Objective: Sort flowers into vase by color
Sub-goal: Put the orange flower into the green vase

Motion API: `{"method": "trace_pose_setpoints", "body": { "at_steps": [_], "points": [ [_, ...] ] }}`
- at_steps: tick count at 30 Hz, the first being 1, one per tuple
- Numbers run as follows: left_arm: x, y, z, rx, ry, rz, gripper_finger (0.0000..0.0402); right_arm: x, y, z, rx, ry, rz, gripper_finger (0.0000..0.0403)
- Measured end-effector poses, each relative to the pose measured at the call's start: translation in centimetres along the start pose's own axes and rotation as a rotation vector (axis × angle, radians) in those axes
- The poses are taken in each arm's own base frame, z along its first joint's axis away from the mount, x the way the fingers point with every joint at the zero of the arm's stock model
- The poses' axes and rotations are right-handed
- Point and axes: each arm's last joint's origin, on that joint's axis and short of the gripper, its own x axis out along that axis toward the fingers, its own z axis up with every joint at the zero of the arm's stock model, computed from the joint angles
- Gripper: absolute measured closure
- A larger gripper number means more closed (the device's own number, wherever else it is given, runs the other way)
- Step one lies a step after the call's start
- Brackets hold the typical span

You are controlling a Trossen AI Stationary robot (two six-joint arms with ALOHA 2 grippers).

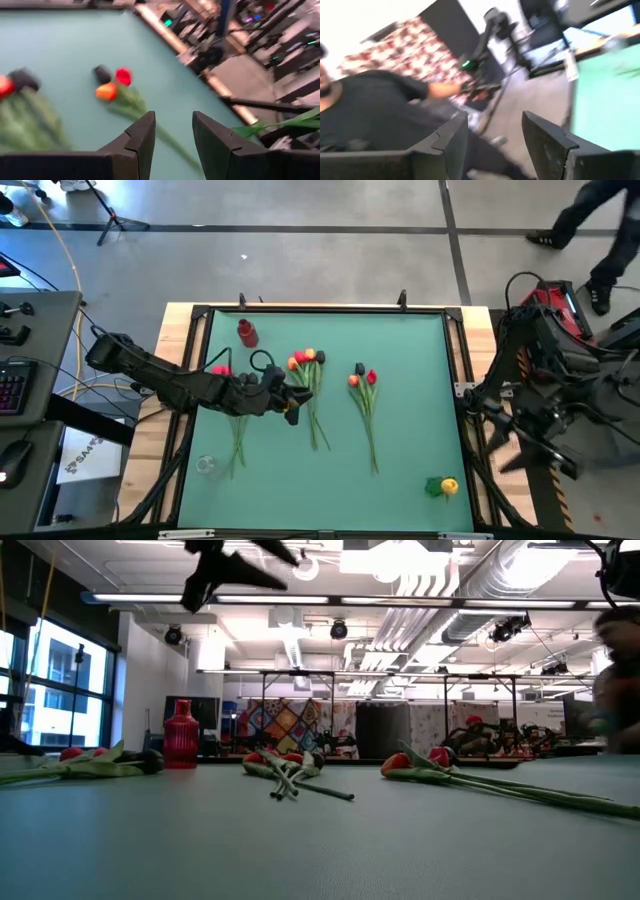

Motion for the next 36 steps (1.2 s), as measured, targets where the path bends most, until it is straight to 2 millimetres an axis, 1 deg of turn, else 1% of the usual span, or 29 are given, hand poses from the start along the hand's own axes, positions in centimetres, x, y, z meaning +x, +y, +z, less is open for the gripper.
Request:
{"method": "trace_pose_setpoints", "body": {
  "at_steps": [2, 4, 7, 10, 13, 16, 20, 24, 27, 30, 32, 36],
  "points": [
    [0.2, 0.8, -0.2, -0.065, 0.034, 0.066, 0.0282, 0.0, -0.5, 0.4, -0.053, -0.048, -0.085, 0.0226],
    [0.4, 1.8, -0.3, -0.173, 0.080, 0.130, 0.0282, 0.1, -1.0, 0.9, -0.091, -0.111, -0.183, 0.0226],
    [0.8, 3.0, -0.1, -0.270, 0.147, 0.203, 0.0282, 0.2, -1.7, 1.7, -0.104, -0.202, -0.307, 0.0226],
    [1.3, 3.9, 0.5, -0.291, 0.168, 0.242, 0.0282, 0.4, -2.5, 2.5, -0.096, -0.263, -0.394, 0.0226],
    [1.9, 4.7, 1.2, -0.289, 0.142, 0.268, 0.0282, 0.6, -3.4, 3.3, -0.076, -0.310, -0.474, 0.0226],
    [2.4, 5.1, 2.2, -0.283, 0.104, 0.264, 0.0282, 0.9, -4.9, 3.9, -0.046, -0.350, -0.583, 0.0226],
    [2.9, 5.9, 3.1, -0.299, 0.075, 0.292, 0.0282, 0.9, -7.6, 4.0, 0.066, -0.353, -0.754, 0.0226],
    [3.2, 6.6, 3.8, -0.250, 0.065, 0.312, 0.0282, 1.5, -10.4, 4.0, 0.205, -0.284, -0.904, 0.0226],
    [3.4, 7.1, 4.3, -0.203, 0.074, 0.319, 0.0282, 2.7, -12.2, 4.5, 0.281, -0.225, -0.961, 0.0226],
    [3.7, 7.8, 4.8, -0.170, 0.115, 0.306, 0.0282, 4.3, -14.4, 5.4, 0.303, -0.159, -1.012, 0.0226],
    [3.9, 8.2, 5.2, -0.157, 0.144, 0.295, 0.0282, 5.5, -16.5, 5.9, 0.310, -0.100, -1.067, 0.0226],
    [4.1, 8.9, 5.7, -0.111, 0.188, 0.269, 0.0282, 7.7, -21.4, 6.6, 0.326, 0.048, -1.173, 0.0226]
  ]
}}
